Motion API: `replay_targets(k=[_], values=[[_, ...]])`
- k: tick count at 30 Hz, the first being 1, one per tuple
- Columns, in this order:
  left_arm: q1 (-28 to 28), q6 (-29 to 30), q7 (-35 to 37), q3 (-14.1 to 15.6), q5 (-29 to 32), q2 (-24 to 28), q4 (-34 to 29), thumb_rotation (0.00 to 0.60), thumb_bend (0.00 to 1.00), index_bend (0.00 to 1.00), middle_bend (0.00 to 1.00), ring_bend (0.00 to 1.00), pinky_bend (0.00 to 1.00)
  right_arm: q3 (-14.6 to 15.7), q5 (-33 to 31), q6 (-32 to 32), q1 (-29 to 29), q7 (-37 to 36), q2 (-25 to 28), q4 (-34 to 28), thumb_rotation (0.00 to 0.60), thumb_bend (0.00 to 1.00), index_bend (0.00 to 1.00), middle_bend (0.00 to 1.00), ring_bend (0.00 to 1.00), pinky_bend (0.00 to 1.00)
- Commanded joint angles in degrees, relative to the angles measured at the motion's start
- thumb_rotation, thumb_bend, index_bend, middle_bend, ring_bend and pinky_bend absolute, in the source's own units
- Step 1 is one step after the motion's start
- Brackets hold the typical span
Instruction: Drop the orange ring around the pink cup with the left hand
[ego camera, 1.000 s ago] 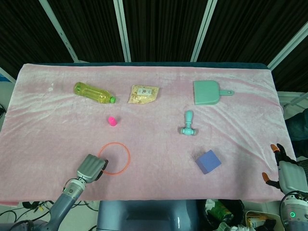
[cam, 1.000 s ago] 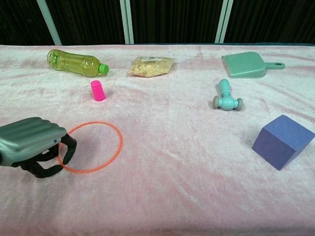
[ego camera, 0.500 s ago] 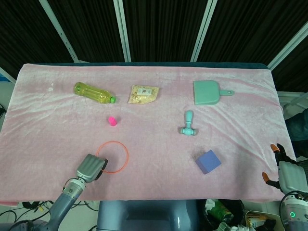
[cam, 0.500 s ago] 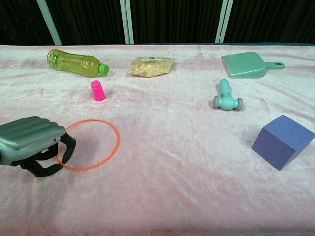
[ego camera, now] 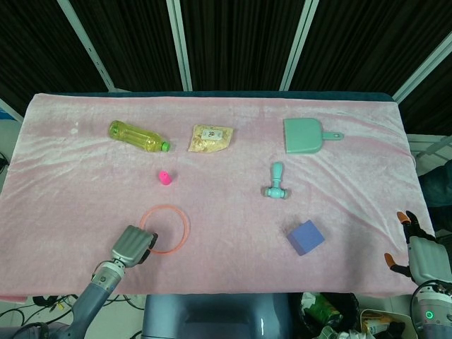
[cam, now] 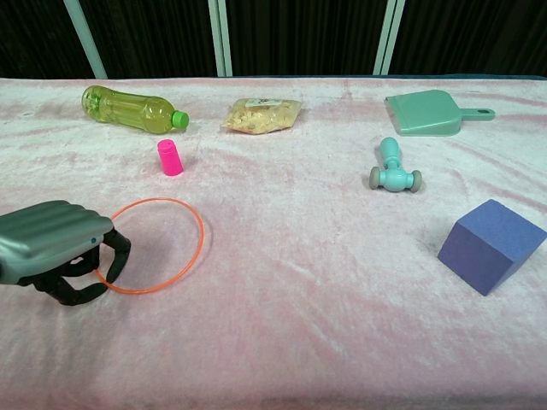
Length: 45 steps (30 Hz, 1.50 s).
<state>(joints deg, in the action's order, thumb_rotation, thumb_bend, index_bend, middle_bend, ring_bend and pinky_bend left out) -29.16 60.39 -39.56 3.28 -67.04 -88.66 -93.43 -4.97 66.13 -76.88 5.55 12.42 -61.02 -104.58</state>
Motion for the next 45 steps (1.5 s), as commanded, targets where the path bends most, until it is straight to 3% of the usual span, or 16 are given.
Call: replay_targets(k=[1,8,14,20,27,35,42,45], values=[[-0.12,-0.32,0.42,-0.18,0.26,0.28,-0.44,0.600,0.42,0.60,0.98,1.00,1.00,0.01,0.00,0.00,-0.01,-0.01,0.01,-0.01,0.600,0.24,0.03,0.03,0.21,0.25],[-1.57,-2.00,2.34,-2.70,2.28,2.88,-3.46,0.600,0.42,0.61,0.99,1.00,1.00,0.03,0.04,0.03,0.01,0.01,0.02,-0.04,0.600,0.24,0.03,0.02,0.21,0.25],[-3.87,-3.59,3.88,-6.78,5.43,6.14,-6.48,0.600,0.42,0.61,0.99,1.00,1.00,0.04,-0.04,-0.01,0.00,0.09,0.00,-0.09,0.600,0.24,0.03,0.03,0.21,0.25],[-7.72,-7.23,5.28,-12.12,12.76,8.74,-6.38,0.600,0.42,0.60,0.99,1.00,1.00,0.05,-0.20,-0.01,-0.01,0.23,0.00,-0.11,0.600,0.24,0.03,0.02,0.21,0.25],[-13.93,-11.30,2.78,-15.93,24.70,8.25,-0.65,0.600,0.42,0.60,0.99,1.00,1.00,0.08,-0.44,0.18,0.06,0.42,-0.01,-0.07,0.600,0.24,0.03,0.02,0.21,0.25],[-18.45,-13.98,2.79,-16.98,31.76,5.27,5.78,0.600,0.42,0.59,0.99,1.00,1.00,-0.03,-0.90,0.30,0.13,0.55,0.00,-0.10,0.600,0.24,0.03,0.02,0.21,0.25],[-21.37,-17.76,3.74,-15.98,35.68,2.56,11.47,0.600,0.42,0.58,0.99,1.00,1.00,-0.09,-1.23,0.39,0.19,0.67,0.02,-0.14,0.600,0.24,0.03,0.02,0.21,0.25],[-22.01,-19.01,4.49,-15.58,36.18,1.84,12.75,0.600,0.38,0.52,0.99,1.00,1.00,-0.10,-1.32,0.41,0.20,0.69,0.02,-0.15,0.600,0.24,0.03,0.02,0.21,0.25]])
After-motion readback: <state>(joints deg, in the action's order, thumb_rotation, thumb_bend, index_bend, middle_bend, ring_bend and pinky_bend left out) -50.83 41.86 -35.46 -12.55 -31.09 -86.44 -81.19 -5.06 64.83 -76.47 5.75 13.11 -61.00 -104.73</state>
